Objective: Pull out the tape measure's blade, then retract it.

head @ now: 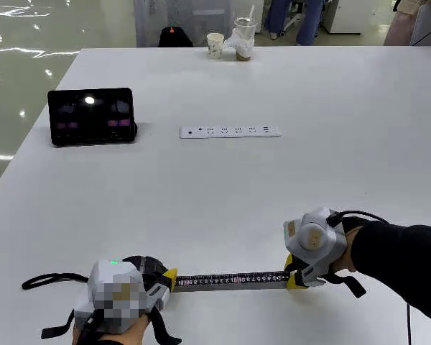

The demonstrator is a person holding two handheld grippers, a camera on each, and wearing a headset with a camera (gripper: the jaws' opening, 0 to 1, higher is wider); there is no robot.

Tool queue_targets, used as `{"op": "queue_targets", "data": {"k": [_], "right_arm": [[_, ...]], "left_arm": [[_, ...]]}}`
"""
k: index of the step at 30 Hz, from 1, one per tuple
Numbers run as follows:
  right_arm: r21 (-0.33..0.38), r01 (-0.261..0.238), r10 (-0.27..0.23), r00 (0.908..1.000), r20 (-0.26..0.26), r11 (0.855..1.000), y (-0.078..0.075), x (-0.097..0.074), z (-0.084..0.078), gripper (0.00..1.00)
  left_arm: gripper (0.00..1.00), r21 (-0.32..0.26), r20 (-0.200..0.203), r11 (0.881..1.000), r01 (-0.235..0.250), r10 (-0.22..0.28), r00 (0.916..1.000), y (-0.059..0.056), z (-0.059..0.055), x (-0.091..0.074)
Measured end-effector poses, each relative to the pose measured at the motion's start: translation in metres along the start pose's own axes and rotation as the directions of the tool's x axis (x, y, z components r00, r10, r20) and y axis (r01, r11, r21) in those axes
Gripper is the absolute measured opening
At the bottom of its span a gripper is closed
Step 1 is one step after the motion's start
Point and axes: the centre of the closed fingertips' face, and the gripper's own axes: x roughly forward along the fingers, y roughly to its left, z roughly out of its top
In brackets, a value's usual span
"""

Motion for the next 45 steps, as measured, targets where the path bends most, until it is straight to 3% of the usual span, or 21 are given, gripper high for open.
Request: {"op": "queue_targets", "data": {"k": [8, 14, 19, 31, 39, 45], "right_arm": [[0.027, -0.003, 0.003, 0.9999, -0.015, 1.000, -0.0014, 0.0004, -0.0006, 0.11], [0.040, -0.002, 0.002, 0.9999, -0.015, 0.999, -0.0004, -0.0007, -0.0002, 0.11], [0.078, 0.002, -0.002, 1.0000, -0.006, 0.997, -0.0016, 0.0001, 0.0002, 0.11], [0.048, -0.002, 0.003, 1.0000, -0.007, 0.999, -0.0007, 0.0000, 0.0028, 0.11], [-0.020, 0.001, -0.002, 1.0000, -0.007, 1.000, 0.0007, 0.0007, 0.0039, 0.11], [-0.018, 0.006, -0.006, 0.9997, 0.023, 1.000, 0.0010, 0.0011, 0.0050, 0.11]], "left_arm": [[0.63, -0.039, -0.024, 0.999, 0.005, -0.006, 0.9997, 0.0000, -0.0017, 0.0003], [0.62, -0.013, -0.066, 1.000, 0.006, -0.007, 0.9978, -0.0015, -0.0039, 0.0002], [0.61, 0.007, -0.072, 1.000, 0.008, -0.007, 0.9973, -0.0010, -0.0040, 0.0011], [0.61, 0.002, -0.065, 1.000, 0.015, -0.015, 0.9978, -0.0006, -0.0037, 0.0008], [0.62, 0.004, -0.064, 1.000, 0.017, -0.016, 0.9978, -0.0006, -0.0033, 0.0007], [0.61, 0.010, -0.064, 1.000, 0.018, -0.017, 0.9978, -0.0007, -0.0034, 0.0012]]}}
